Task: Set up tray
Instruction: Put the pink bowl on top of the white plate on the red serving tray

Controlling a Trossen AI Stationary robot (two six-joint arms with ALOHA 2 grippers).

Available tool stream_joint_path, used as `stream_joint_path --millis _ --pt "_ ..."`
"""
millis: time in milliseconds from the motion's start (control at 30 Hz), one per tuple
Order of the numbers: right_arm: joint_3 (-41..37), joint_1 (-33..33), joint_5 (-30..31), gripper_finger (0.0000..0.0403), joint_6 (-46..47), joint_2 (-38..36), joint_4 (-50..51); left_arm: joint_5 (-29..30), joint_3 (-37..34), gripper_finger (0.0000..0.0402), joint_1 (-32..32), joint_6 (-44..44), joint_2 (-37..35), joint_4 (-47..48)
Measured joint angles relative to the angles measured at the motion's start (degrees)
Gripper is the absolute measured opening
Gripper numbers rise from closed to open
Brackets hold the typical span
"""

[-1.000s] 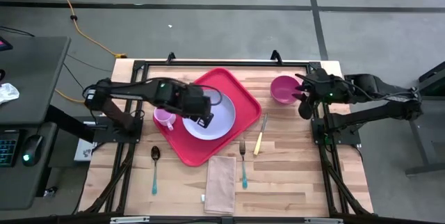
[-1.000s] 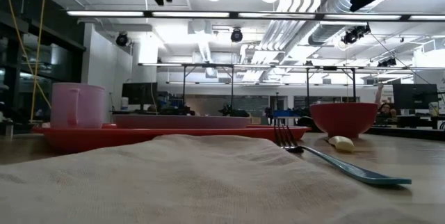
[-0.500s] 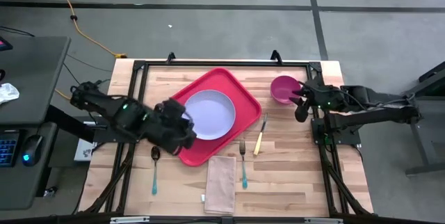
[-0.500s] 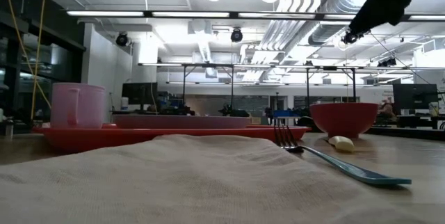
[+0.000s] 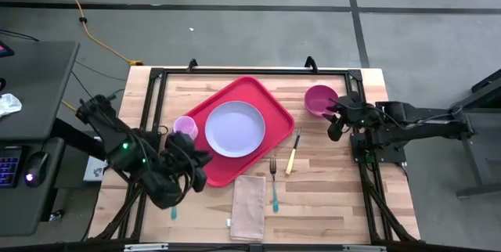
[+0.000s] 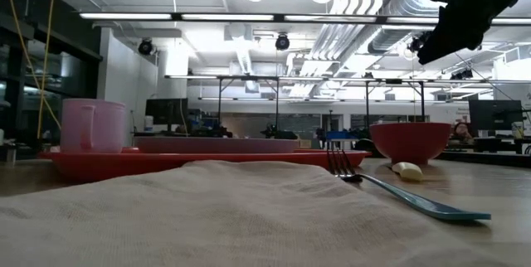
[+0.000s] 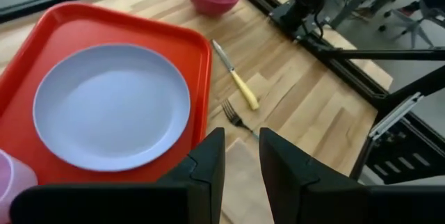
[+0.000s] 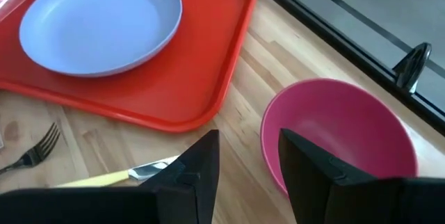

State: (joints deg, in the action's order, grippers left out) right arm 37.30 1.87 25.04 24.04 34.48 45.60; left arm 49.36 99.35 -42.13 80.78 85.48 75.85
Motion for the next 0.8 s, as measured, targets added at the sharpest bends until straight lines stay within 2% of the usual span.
stream_joint_path --millis 167,400,567,700,800 --pt "0.0 0.0 0.4 0.0126 0.17 0.0 -0.06 0.17 -5.68 0.0117 -1.22 5.51 0.01 -1.72" --pt "0.0 0.0 0.97 0.0126 0.56 0.0 -0.04 -2.37 -13.99 0.0117 -1.01 5.92 0.07 -11.32" --pt "0.0 0.0 0.43 0.0126 0.56 0.0 -0.02 -1.67 -19.07 0.0117 -1.01 5.93 -0.54 -16.06" --pt "0.0 0.0 -0.69 0.0126 0.57 0.0 -0.02 -1.26 -23.72 0.0117 0.23 2.58 -2.88 -22.79" --pt "0.0 0.0 -1.41 0.0126 0.56 0.03 0.01 -4.11 -27.53 0.0117 2.43 -2.95 -5.0 -27.74"
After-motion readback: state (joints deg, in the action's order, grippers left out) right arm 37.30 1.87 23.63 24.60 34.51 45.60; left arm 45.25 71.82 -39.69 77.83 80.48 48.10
